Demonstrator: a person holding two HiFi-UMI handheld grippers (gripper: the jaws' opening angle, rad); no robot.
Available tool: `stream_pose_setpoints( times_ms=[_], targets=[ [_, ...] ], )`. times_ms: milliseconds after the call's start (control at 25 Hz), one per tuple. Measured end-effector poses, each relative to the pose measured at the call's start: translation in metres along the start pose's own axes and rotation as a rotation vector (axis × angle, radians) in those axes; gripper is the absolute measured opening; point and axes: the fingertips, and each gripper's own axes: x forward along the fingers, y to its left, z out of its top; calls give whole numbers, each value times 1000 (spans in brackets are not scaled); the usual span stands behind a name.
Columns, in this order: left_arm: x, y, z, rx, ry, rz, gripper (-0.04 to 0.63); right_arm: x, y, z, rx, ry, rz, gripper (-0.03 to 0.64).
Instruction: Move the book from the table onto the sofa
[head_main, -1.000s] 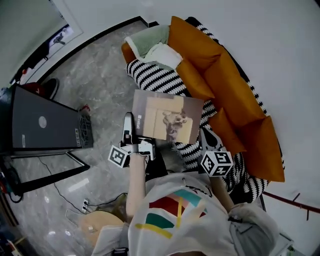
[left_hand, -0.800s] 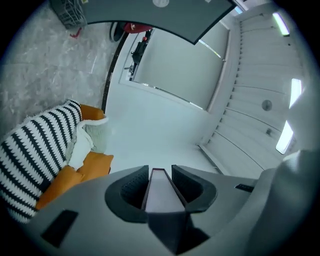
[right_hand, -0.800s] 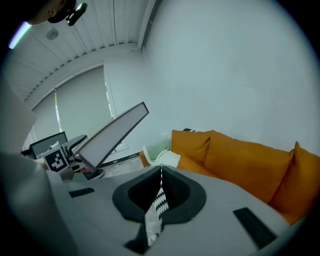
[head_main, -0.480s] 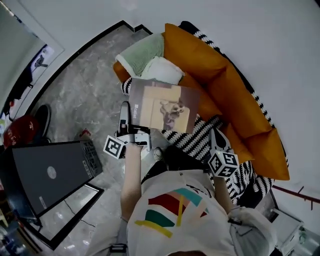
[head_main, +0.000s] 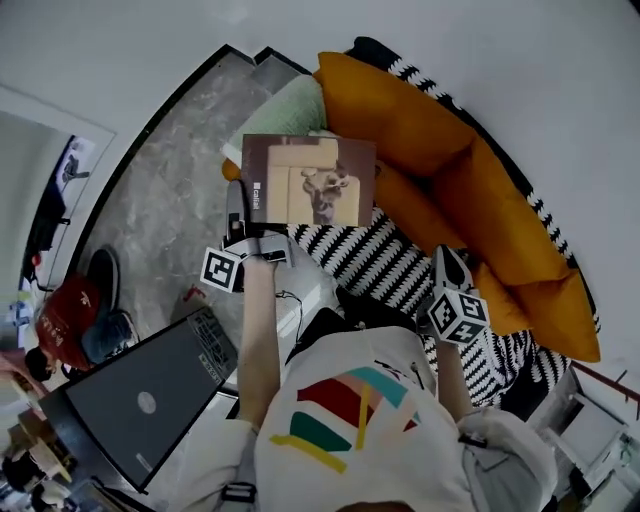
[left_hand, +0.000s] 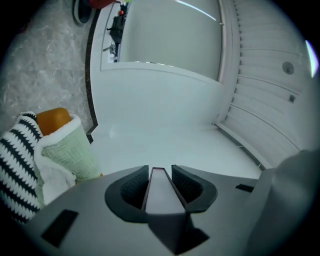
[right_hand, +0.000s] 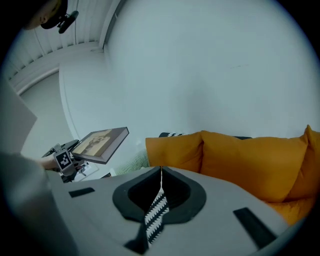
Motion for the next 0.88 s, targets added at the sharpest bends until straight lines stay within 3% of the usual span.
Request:
stream_pose_setpoints(
  times_ms=[160, 480, 640, 880],
  targets=[
    [73, 34, 2, 54, 57, 49, 150, 54, 4, 23, 14, 34, -35, 17],
    [142, 131, -22, 72, 251, 127, 150, 85, -2, 27, 97, 58, -223, 17],
    [165, 177, -40, 113, 402, 183, 150, 82, 9, 10, 186, 87, -316, 17],
    [195, 228, -66, 211, 643, 211, 150, 117, 41, -10, 210, 188, -332, 17]
  ],
)
